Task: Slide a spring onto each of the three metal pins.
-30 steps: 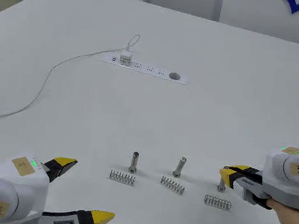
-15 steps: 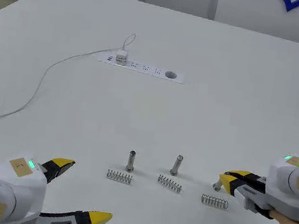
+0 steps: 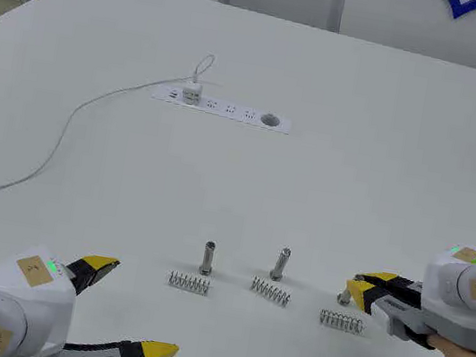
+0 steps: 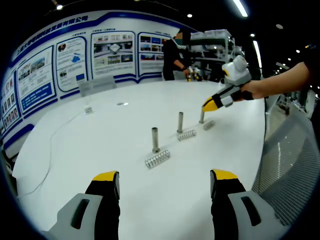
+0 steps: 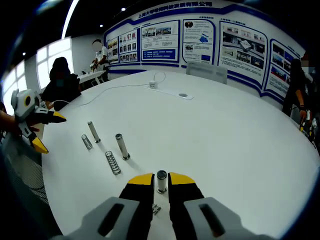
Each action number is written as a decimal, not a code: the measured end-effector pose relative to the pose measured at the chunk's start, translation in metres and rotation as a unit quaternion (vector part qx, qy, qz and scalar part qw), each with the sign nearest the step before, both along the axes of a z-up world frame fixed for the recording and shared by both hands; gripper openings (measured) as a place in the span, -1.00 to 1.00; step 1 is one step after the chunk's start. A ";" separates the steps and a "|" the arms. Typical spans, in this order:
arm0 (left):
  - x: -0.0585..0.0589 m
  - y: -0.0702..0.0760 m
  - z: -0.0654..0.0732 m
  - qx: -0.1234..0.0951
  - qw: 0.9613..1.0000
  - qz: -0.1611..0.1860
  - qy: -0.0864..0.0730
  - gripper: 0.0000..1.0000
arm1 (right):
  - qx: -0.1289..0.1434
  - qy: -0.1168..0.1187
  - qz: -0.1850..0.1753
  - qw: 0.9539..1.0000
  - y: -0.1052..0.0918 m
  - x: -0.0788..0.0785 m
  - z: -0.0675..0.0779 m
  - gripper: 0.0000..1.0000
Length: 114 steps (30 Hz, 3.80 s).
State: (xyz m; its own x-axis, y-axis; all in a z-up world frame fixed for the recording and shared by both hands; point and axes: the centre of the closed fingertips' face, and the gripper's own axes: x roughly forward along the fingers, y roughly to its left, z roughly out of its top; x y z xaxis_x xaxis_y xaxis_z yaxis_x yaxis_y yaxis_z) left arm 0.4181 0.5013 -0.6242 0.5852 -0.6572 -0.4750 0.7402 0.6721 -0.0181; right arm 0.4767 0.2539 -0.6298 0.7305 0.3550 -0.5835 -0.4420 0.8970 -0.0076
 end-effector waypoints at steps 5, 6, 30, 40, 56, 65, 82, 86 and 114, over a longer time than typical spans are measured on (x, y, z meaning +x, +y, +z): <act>0.000 -0.001 0.001 -0.002 1.000 -0.001 -0.001 0.52 | 0.008 -0.005 0.003 1.000 -0.004 -0.002 0.006 -0.73; 0.000 -0.001 0.000 -0.001 1.000 -0.001 -0.001 0.52 | 0.009 -0.006 0.004 1.000 -0.005 -0.003 0.008 -0.71; -0.004 0.000 -0.006 0.015 1.000 -0.005 0.006 0.52 | -0.039 0.058 0.184 0.980 0.009 -0.036 -0.033 -0.51; -0.005 0.000 -0.009 0.020 1.000 -0.008 0.012 0.52 | -0.019 0.089 0.198 0.976 0.011 -0.037 -0.047 -0.58; -0.010 -0.005 -0.012 0.032 0.999 -0.024 0.012 0.51 | -0.043 0.081 0.218 0.972 0.012 -0.044 -0.046 -0.77; -0.006 -0.003 -0.007 0.017 1.000 -0.010 0.010 0.46 | -0.074 0.075 0.211 0.972 0.010 -0.045 -0.047 -0.79; -0.015 -0.025 0.006 -0.002 0.998 -0.059 -0.009 0.39 | -0.061 0.027 0.231 0.971 0.034 -0.067 -0.001 -0.80; -0.012 -0.029 0.012 -0.012 0.998 -0.063 -0.014 0.36 | -0.058 0.018 0.246 0.967 0.047 -0.074 0.010 -0.80; -0.032 -0.111 0.065 -0.015 0.952 -0.302 -0.057 -0.16 | -0.088 -0.060 0.367 0.924 0.128 -0.096 0.079 -0.80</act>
